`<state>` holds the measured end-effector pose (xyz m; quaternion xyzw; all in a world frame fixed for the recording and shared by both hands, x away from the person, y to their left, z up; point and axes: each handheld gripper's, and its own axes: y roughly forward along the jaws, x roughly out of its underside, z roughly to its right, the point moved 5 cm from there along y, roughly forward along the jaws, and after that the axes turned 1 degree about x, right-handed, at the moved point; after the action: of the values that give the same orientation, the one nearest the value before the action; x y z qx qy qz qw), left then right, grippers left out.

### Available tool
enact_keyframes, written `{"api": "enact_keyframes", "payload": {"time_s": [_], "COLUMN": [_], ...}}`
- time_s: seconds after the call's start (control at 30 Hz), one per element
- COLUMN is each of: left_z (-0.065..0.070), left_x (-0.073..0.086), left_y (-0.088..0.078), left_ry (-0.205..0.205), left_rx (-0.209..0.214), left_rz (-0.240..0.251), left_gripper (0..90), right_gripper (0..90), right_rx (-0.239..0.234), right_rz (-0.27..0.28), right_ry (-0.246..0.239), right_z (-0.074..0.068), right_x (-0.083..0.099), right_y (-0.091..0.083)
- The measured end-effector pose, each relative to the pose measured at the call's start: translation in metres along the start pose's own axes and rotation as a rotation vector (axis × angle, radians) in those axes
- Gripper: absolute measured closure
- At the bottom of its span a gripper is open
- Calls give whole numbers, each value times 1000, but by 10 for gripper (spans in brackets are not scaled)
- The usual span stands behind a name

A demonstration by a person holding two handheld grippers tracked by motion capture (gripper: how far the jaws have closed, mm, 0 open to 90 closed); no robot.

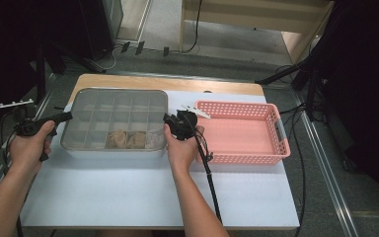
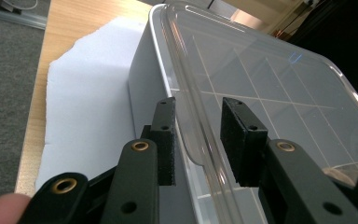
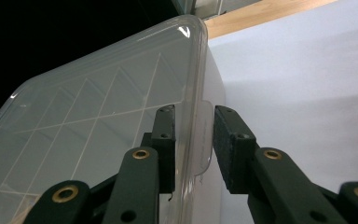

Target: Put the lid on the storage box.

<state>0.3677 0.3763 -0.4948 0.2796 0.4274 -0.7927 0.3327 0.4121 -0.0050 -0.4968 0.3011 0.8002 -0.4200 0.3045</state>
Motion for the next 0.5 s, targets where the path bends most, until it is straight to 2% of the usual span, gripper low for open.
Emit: {"api": "enact_keyframes", "payload": {"time_s": [0.13, 0.5], "left_z": [1, 3], "left_x": [-2, -4], "left_y": [-2, -5], "left_ry": [1, -4], "left_rx": [-7, -14], "left_rz": [11, 22], "left_gripper": [715, 722], "right_gripper": [717, 724], "right_rx": [5, -2], "right_rz": [11, 25], "right_ry": [0, 21], "right_z": [0, -2], "right_x": [0, -2], "right_y": [0, -2]}}
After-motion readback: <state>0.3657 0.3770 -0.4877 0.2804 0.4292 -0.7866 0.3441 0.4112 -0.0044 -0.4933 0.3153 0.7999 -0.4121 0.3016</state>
